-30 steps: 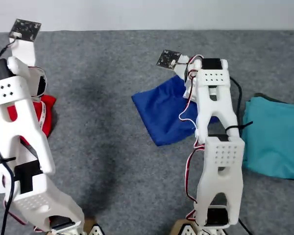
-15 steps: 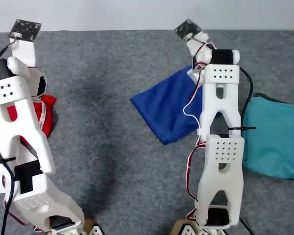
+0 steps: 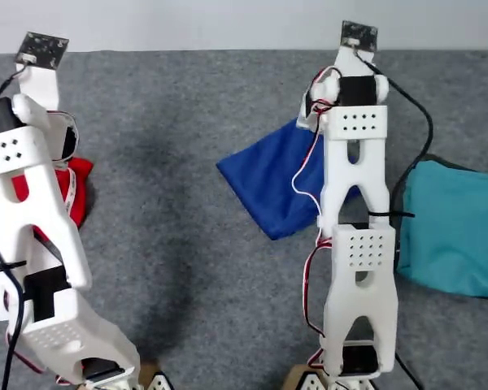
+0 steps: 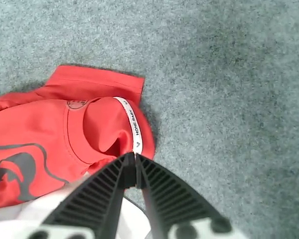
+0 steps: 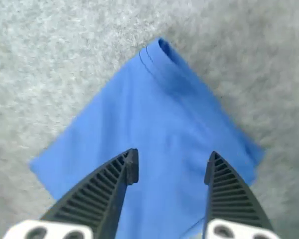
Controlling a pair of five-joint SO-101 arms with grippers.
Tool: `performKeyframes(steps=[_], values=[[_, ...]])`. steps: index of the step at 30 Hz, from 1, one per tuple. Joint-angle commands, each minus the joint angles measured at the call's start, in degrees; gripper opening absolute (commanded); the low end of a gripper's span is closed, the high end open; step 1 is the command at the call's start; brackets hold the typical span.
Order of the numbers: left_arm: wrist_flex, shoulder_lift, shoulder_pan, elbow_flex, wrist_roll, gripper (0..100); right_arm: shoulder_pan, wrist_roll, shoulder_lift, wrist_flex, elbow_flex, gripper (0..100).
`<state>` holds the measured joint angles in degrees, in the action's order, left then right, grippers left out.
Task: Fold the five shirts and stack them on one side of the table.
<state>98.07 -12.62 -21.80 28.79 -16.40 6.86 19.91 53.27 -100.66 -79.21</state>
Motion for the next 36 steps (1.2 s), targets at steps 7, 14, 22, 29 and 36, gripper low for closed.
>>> performKeyframes(steps=[7,14,22,29,36], values=[[0.18,0.7,-0.53,0.57,0.0,0,5.32,14.07,-16.57,-2.33,19.96,29.0],[0.18,0.53,-0.53,0.57,0.0,0,5.76,24.97,-15.69,1.36,29.89,52.5],[0.18,0.26,-0.44,0.57,0.0,0,6.55,31.91,-3.65,8.04,29.89,48.8],[0.18,0.44,-0.44,0.4,0.0,0,7.52,34.55,5.23,11.47,29.89,43.8],[0.26,0.44,-0.44,0.4,0.0,0,7.34,34.37,6.64,10.51,29.8,18.8]])
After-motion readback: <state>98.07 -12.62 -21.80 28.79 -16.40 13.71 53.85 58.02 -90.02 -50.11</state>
